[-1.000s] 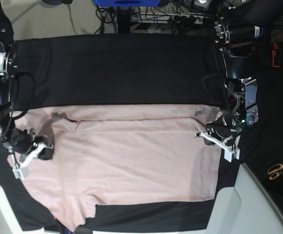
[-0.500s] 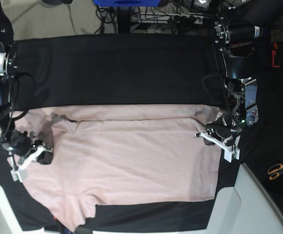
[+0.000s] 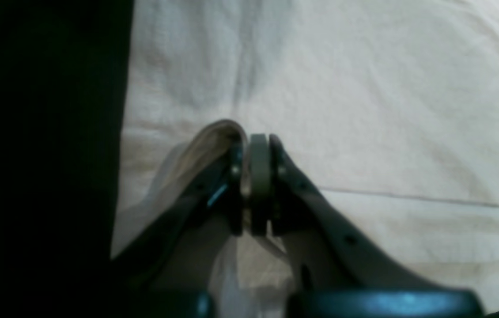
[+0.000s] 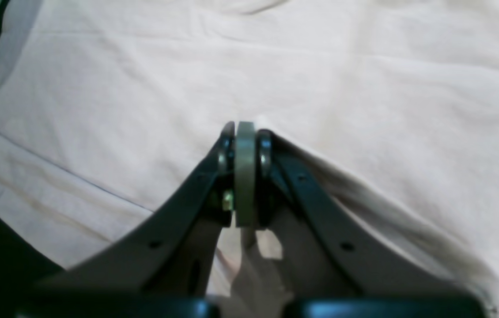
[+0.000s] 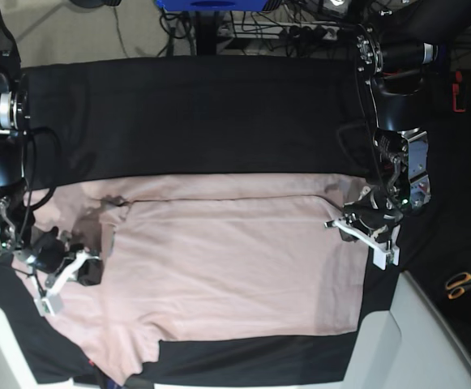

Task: Fold the T-shirt properly
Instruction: 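Lower the folded edge onto the shirt and open both grippers, then grasp the folded collar edge with both grippers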

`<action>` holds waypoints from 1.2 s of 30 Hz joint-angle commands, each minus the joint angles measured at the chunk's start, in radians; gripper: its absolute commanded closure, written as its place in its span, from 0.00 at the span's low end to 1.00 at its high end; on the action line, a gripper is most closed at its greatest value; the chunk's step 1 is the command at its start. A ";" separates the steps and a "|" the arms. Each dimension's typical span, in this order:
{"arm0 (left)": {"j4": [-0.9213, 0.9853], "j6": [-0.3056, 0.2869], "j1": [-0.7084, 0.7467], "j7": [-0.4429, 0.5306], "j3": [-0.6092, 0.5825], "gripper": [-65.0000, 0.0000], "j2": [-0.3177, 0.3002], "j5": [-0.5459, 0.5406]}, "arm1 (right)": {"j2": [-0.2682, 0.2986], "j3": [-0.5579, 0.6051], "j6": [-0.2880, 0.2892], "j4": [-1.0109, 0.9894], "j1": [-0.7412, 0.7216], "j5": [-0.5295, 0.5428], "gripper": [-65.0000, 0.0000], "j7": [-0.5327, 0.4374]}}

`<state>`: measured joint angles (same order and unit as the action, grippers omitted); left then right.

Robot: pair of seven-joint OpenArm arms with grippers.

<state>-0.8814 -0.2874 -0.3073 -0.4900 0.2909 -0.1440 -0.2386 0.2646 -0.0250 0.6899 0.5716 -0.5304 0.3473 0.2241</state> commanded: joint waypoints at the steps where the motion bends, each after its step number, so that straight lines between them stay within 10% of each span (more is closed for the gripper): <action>1: -0.020 -0.006 -0.025 0.018 0.000 1.00 -0.010 -0.009 | 0.015 -0.002 0.008 0.014 -0.032 0.017 1.00 -0.028; 11: -0.020 -0.006 -0.040 0.018 0.000 0.96 -0.010 -0.009 | 0.015 -0.010 0.008 0.017 -0.027 0.020 0.83 -0.028; 16: -0.032 -0.006 -0.057 0.018 0.011 0.31 -0.013 -0.011 | 0.015 -0.023 0.008 0.021 -0.026 0.025 0.43 -0.028; 21: -0.129 -0.006 -0.056 0.011 0.011 0.03 -0.013 -0.012 | 0.012 -0.257 0.008 0.144 0.033 0.025 0.28 -0.016; 29: -0.388 -0.011 0.181 0.009 0.092 0.01 -0.015 -0.261 | -0.058 -0.795 -0.046 0.443 0.168 0.023 0.37 0.329; 36: -0.565 -0.011 0.442 0.015 0.032 0.01 -0.064 -0.302 | -0.061 -1.019 -0.167 0.319 0.226 0.022 0.34 0.390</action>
<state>-1.4250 -0.3000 0.1486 -0.5076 0.3103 -0.1856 -0.5282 0.1894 -1.0466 0.5106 0.8719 -0.2821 0.3519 0.6292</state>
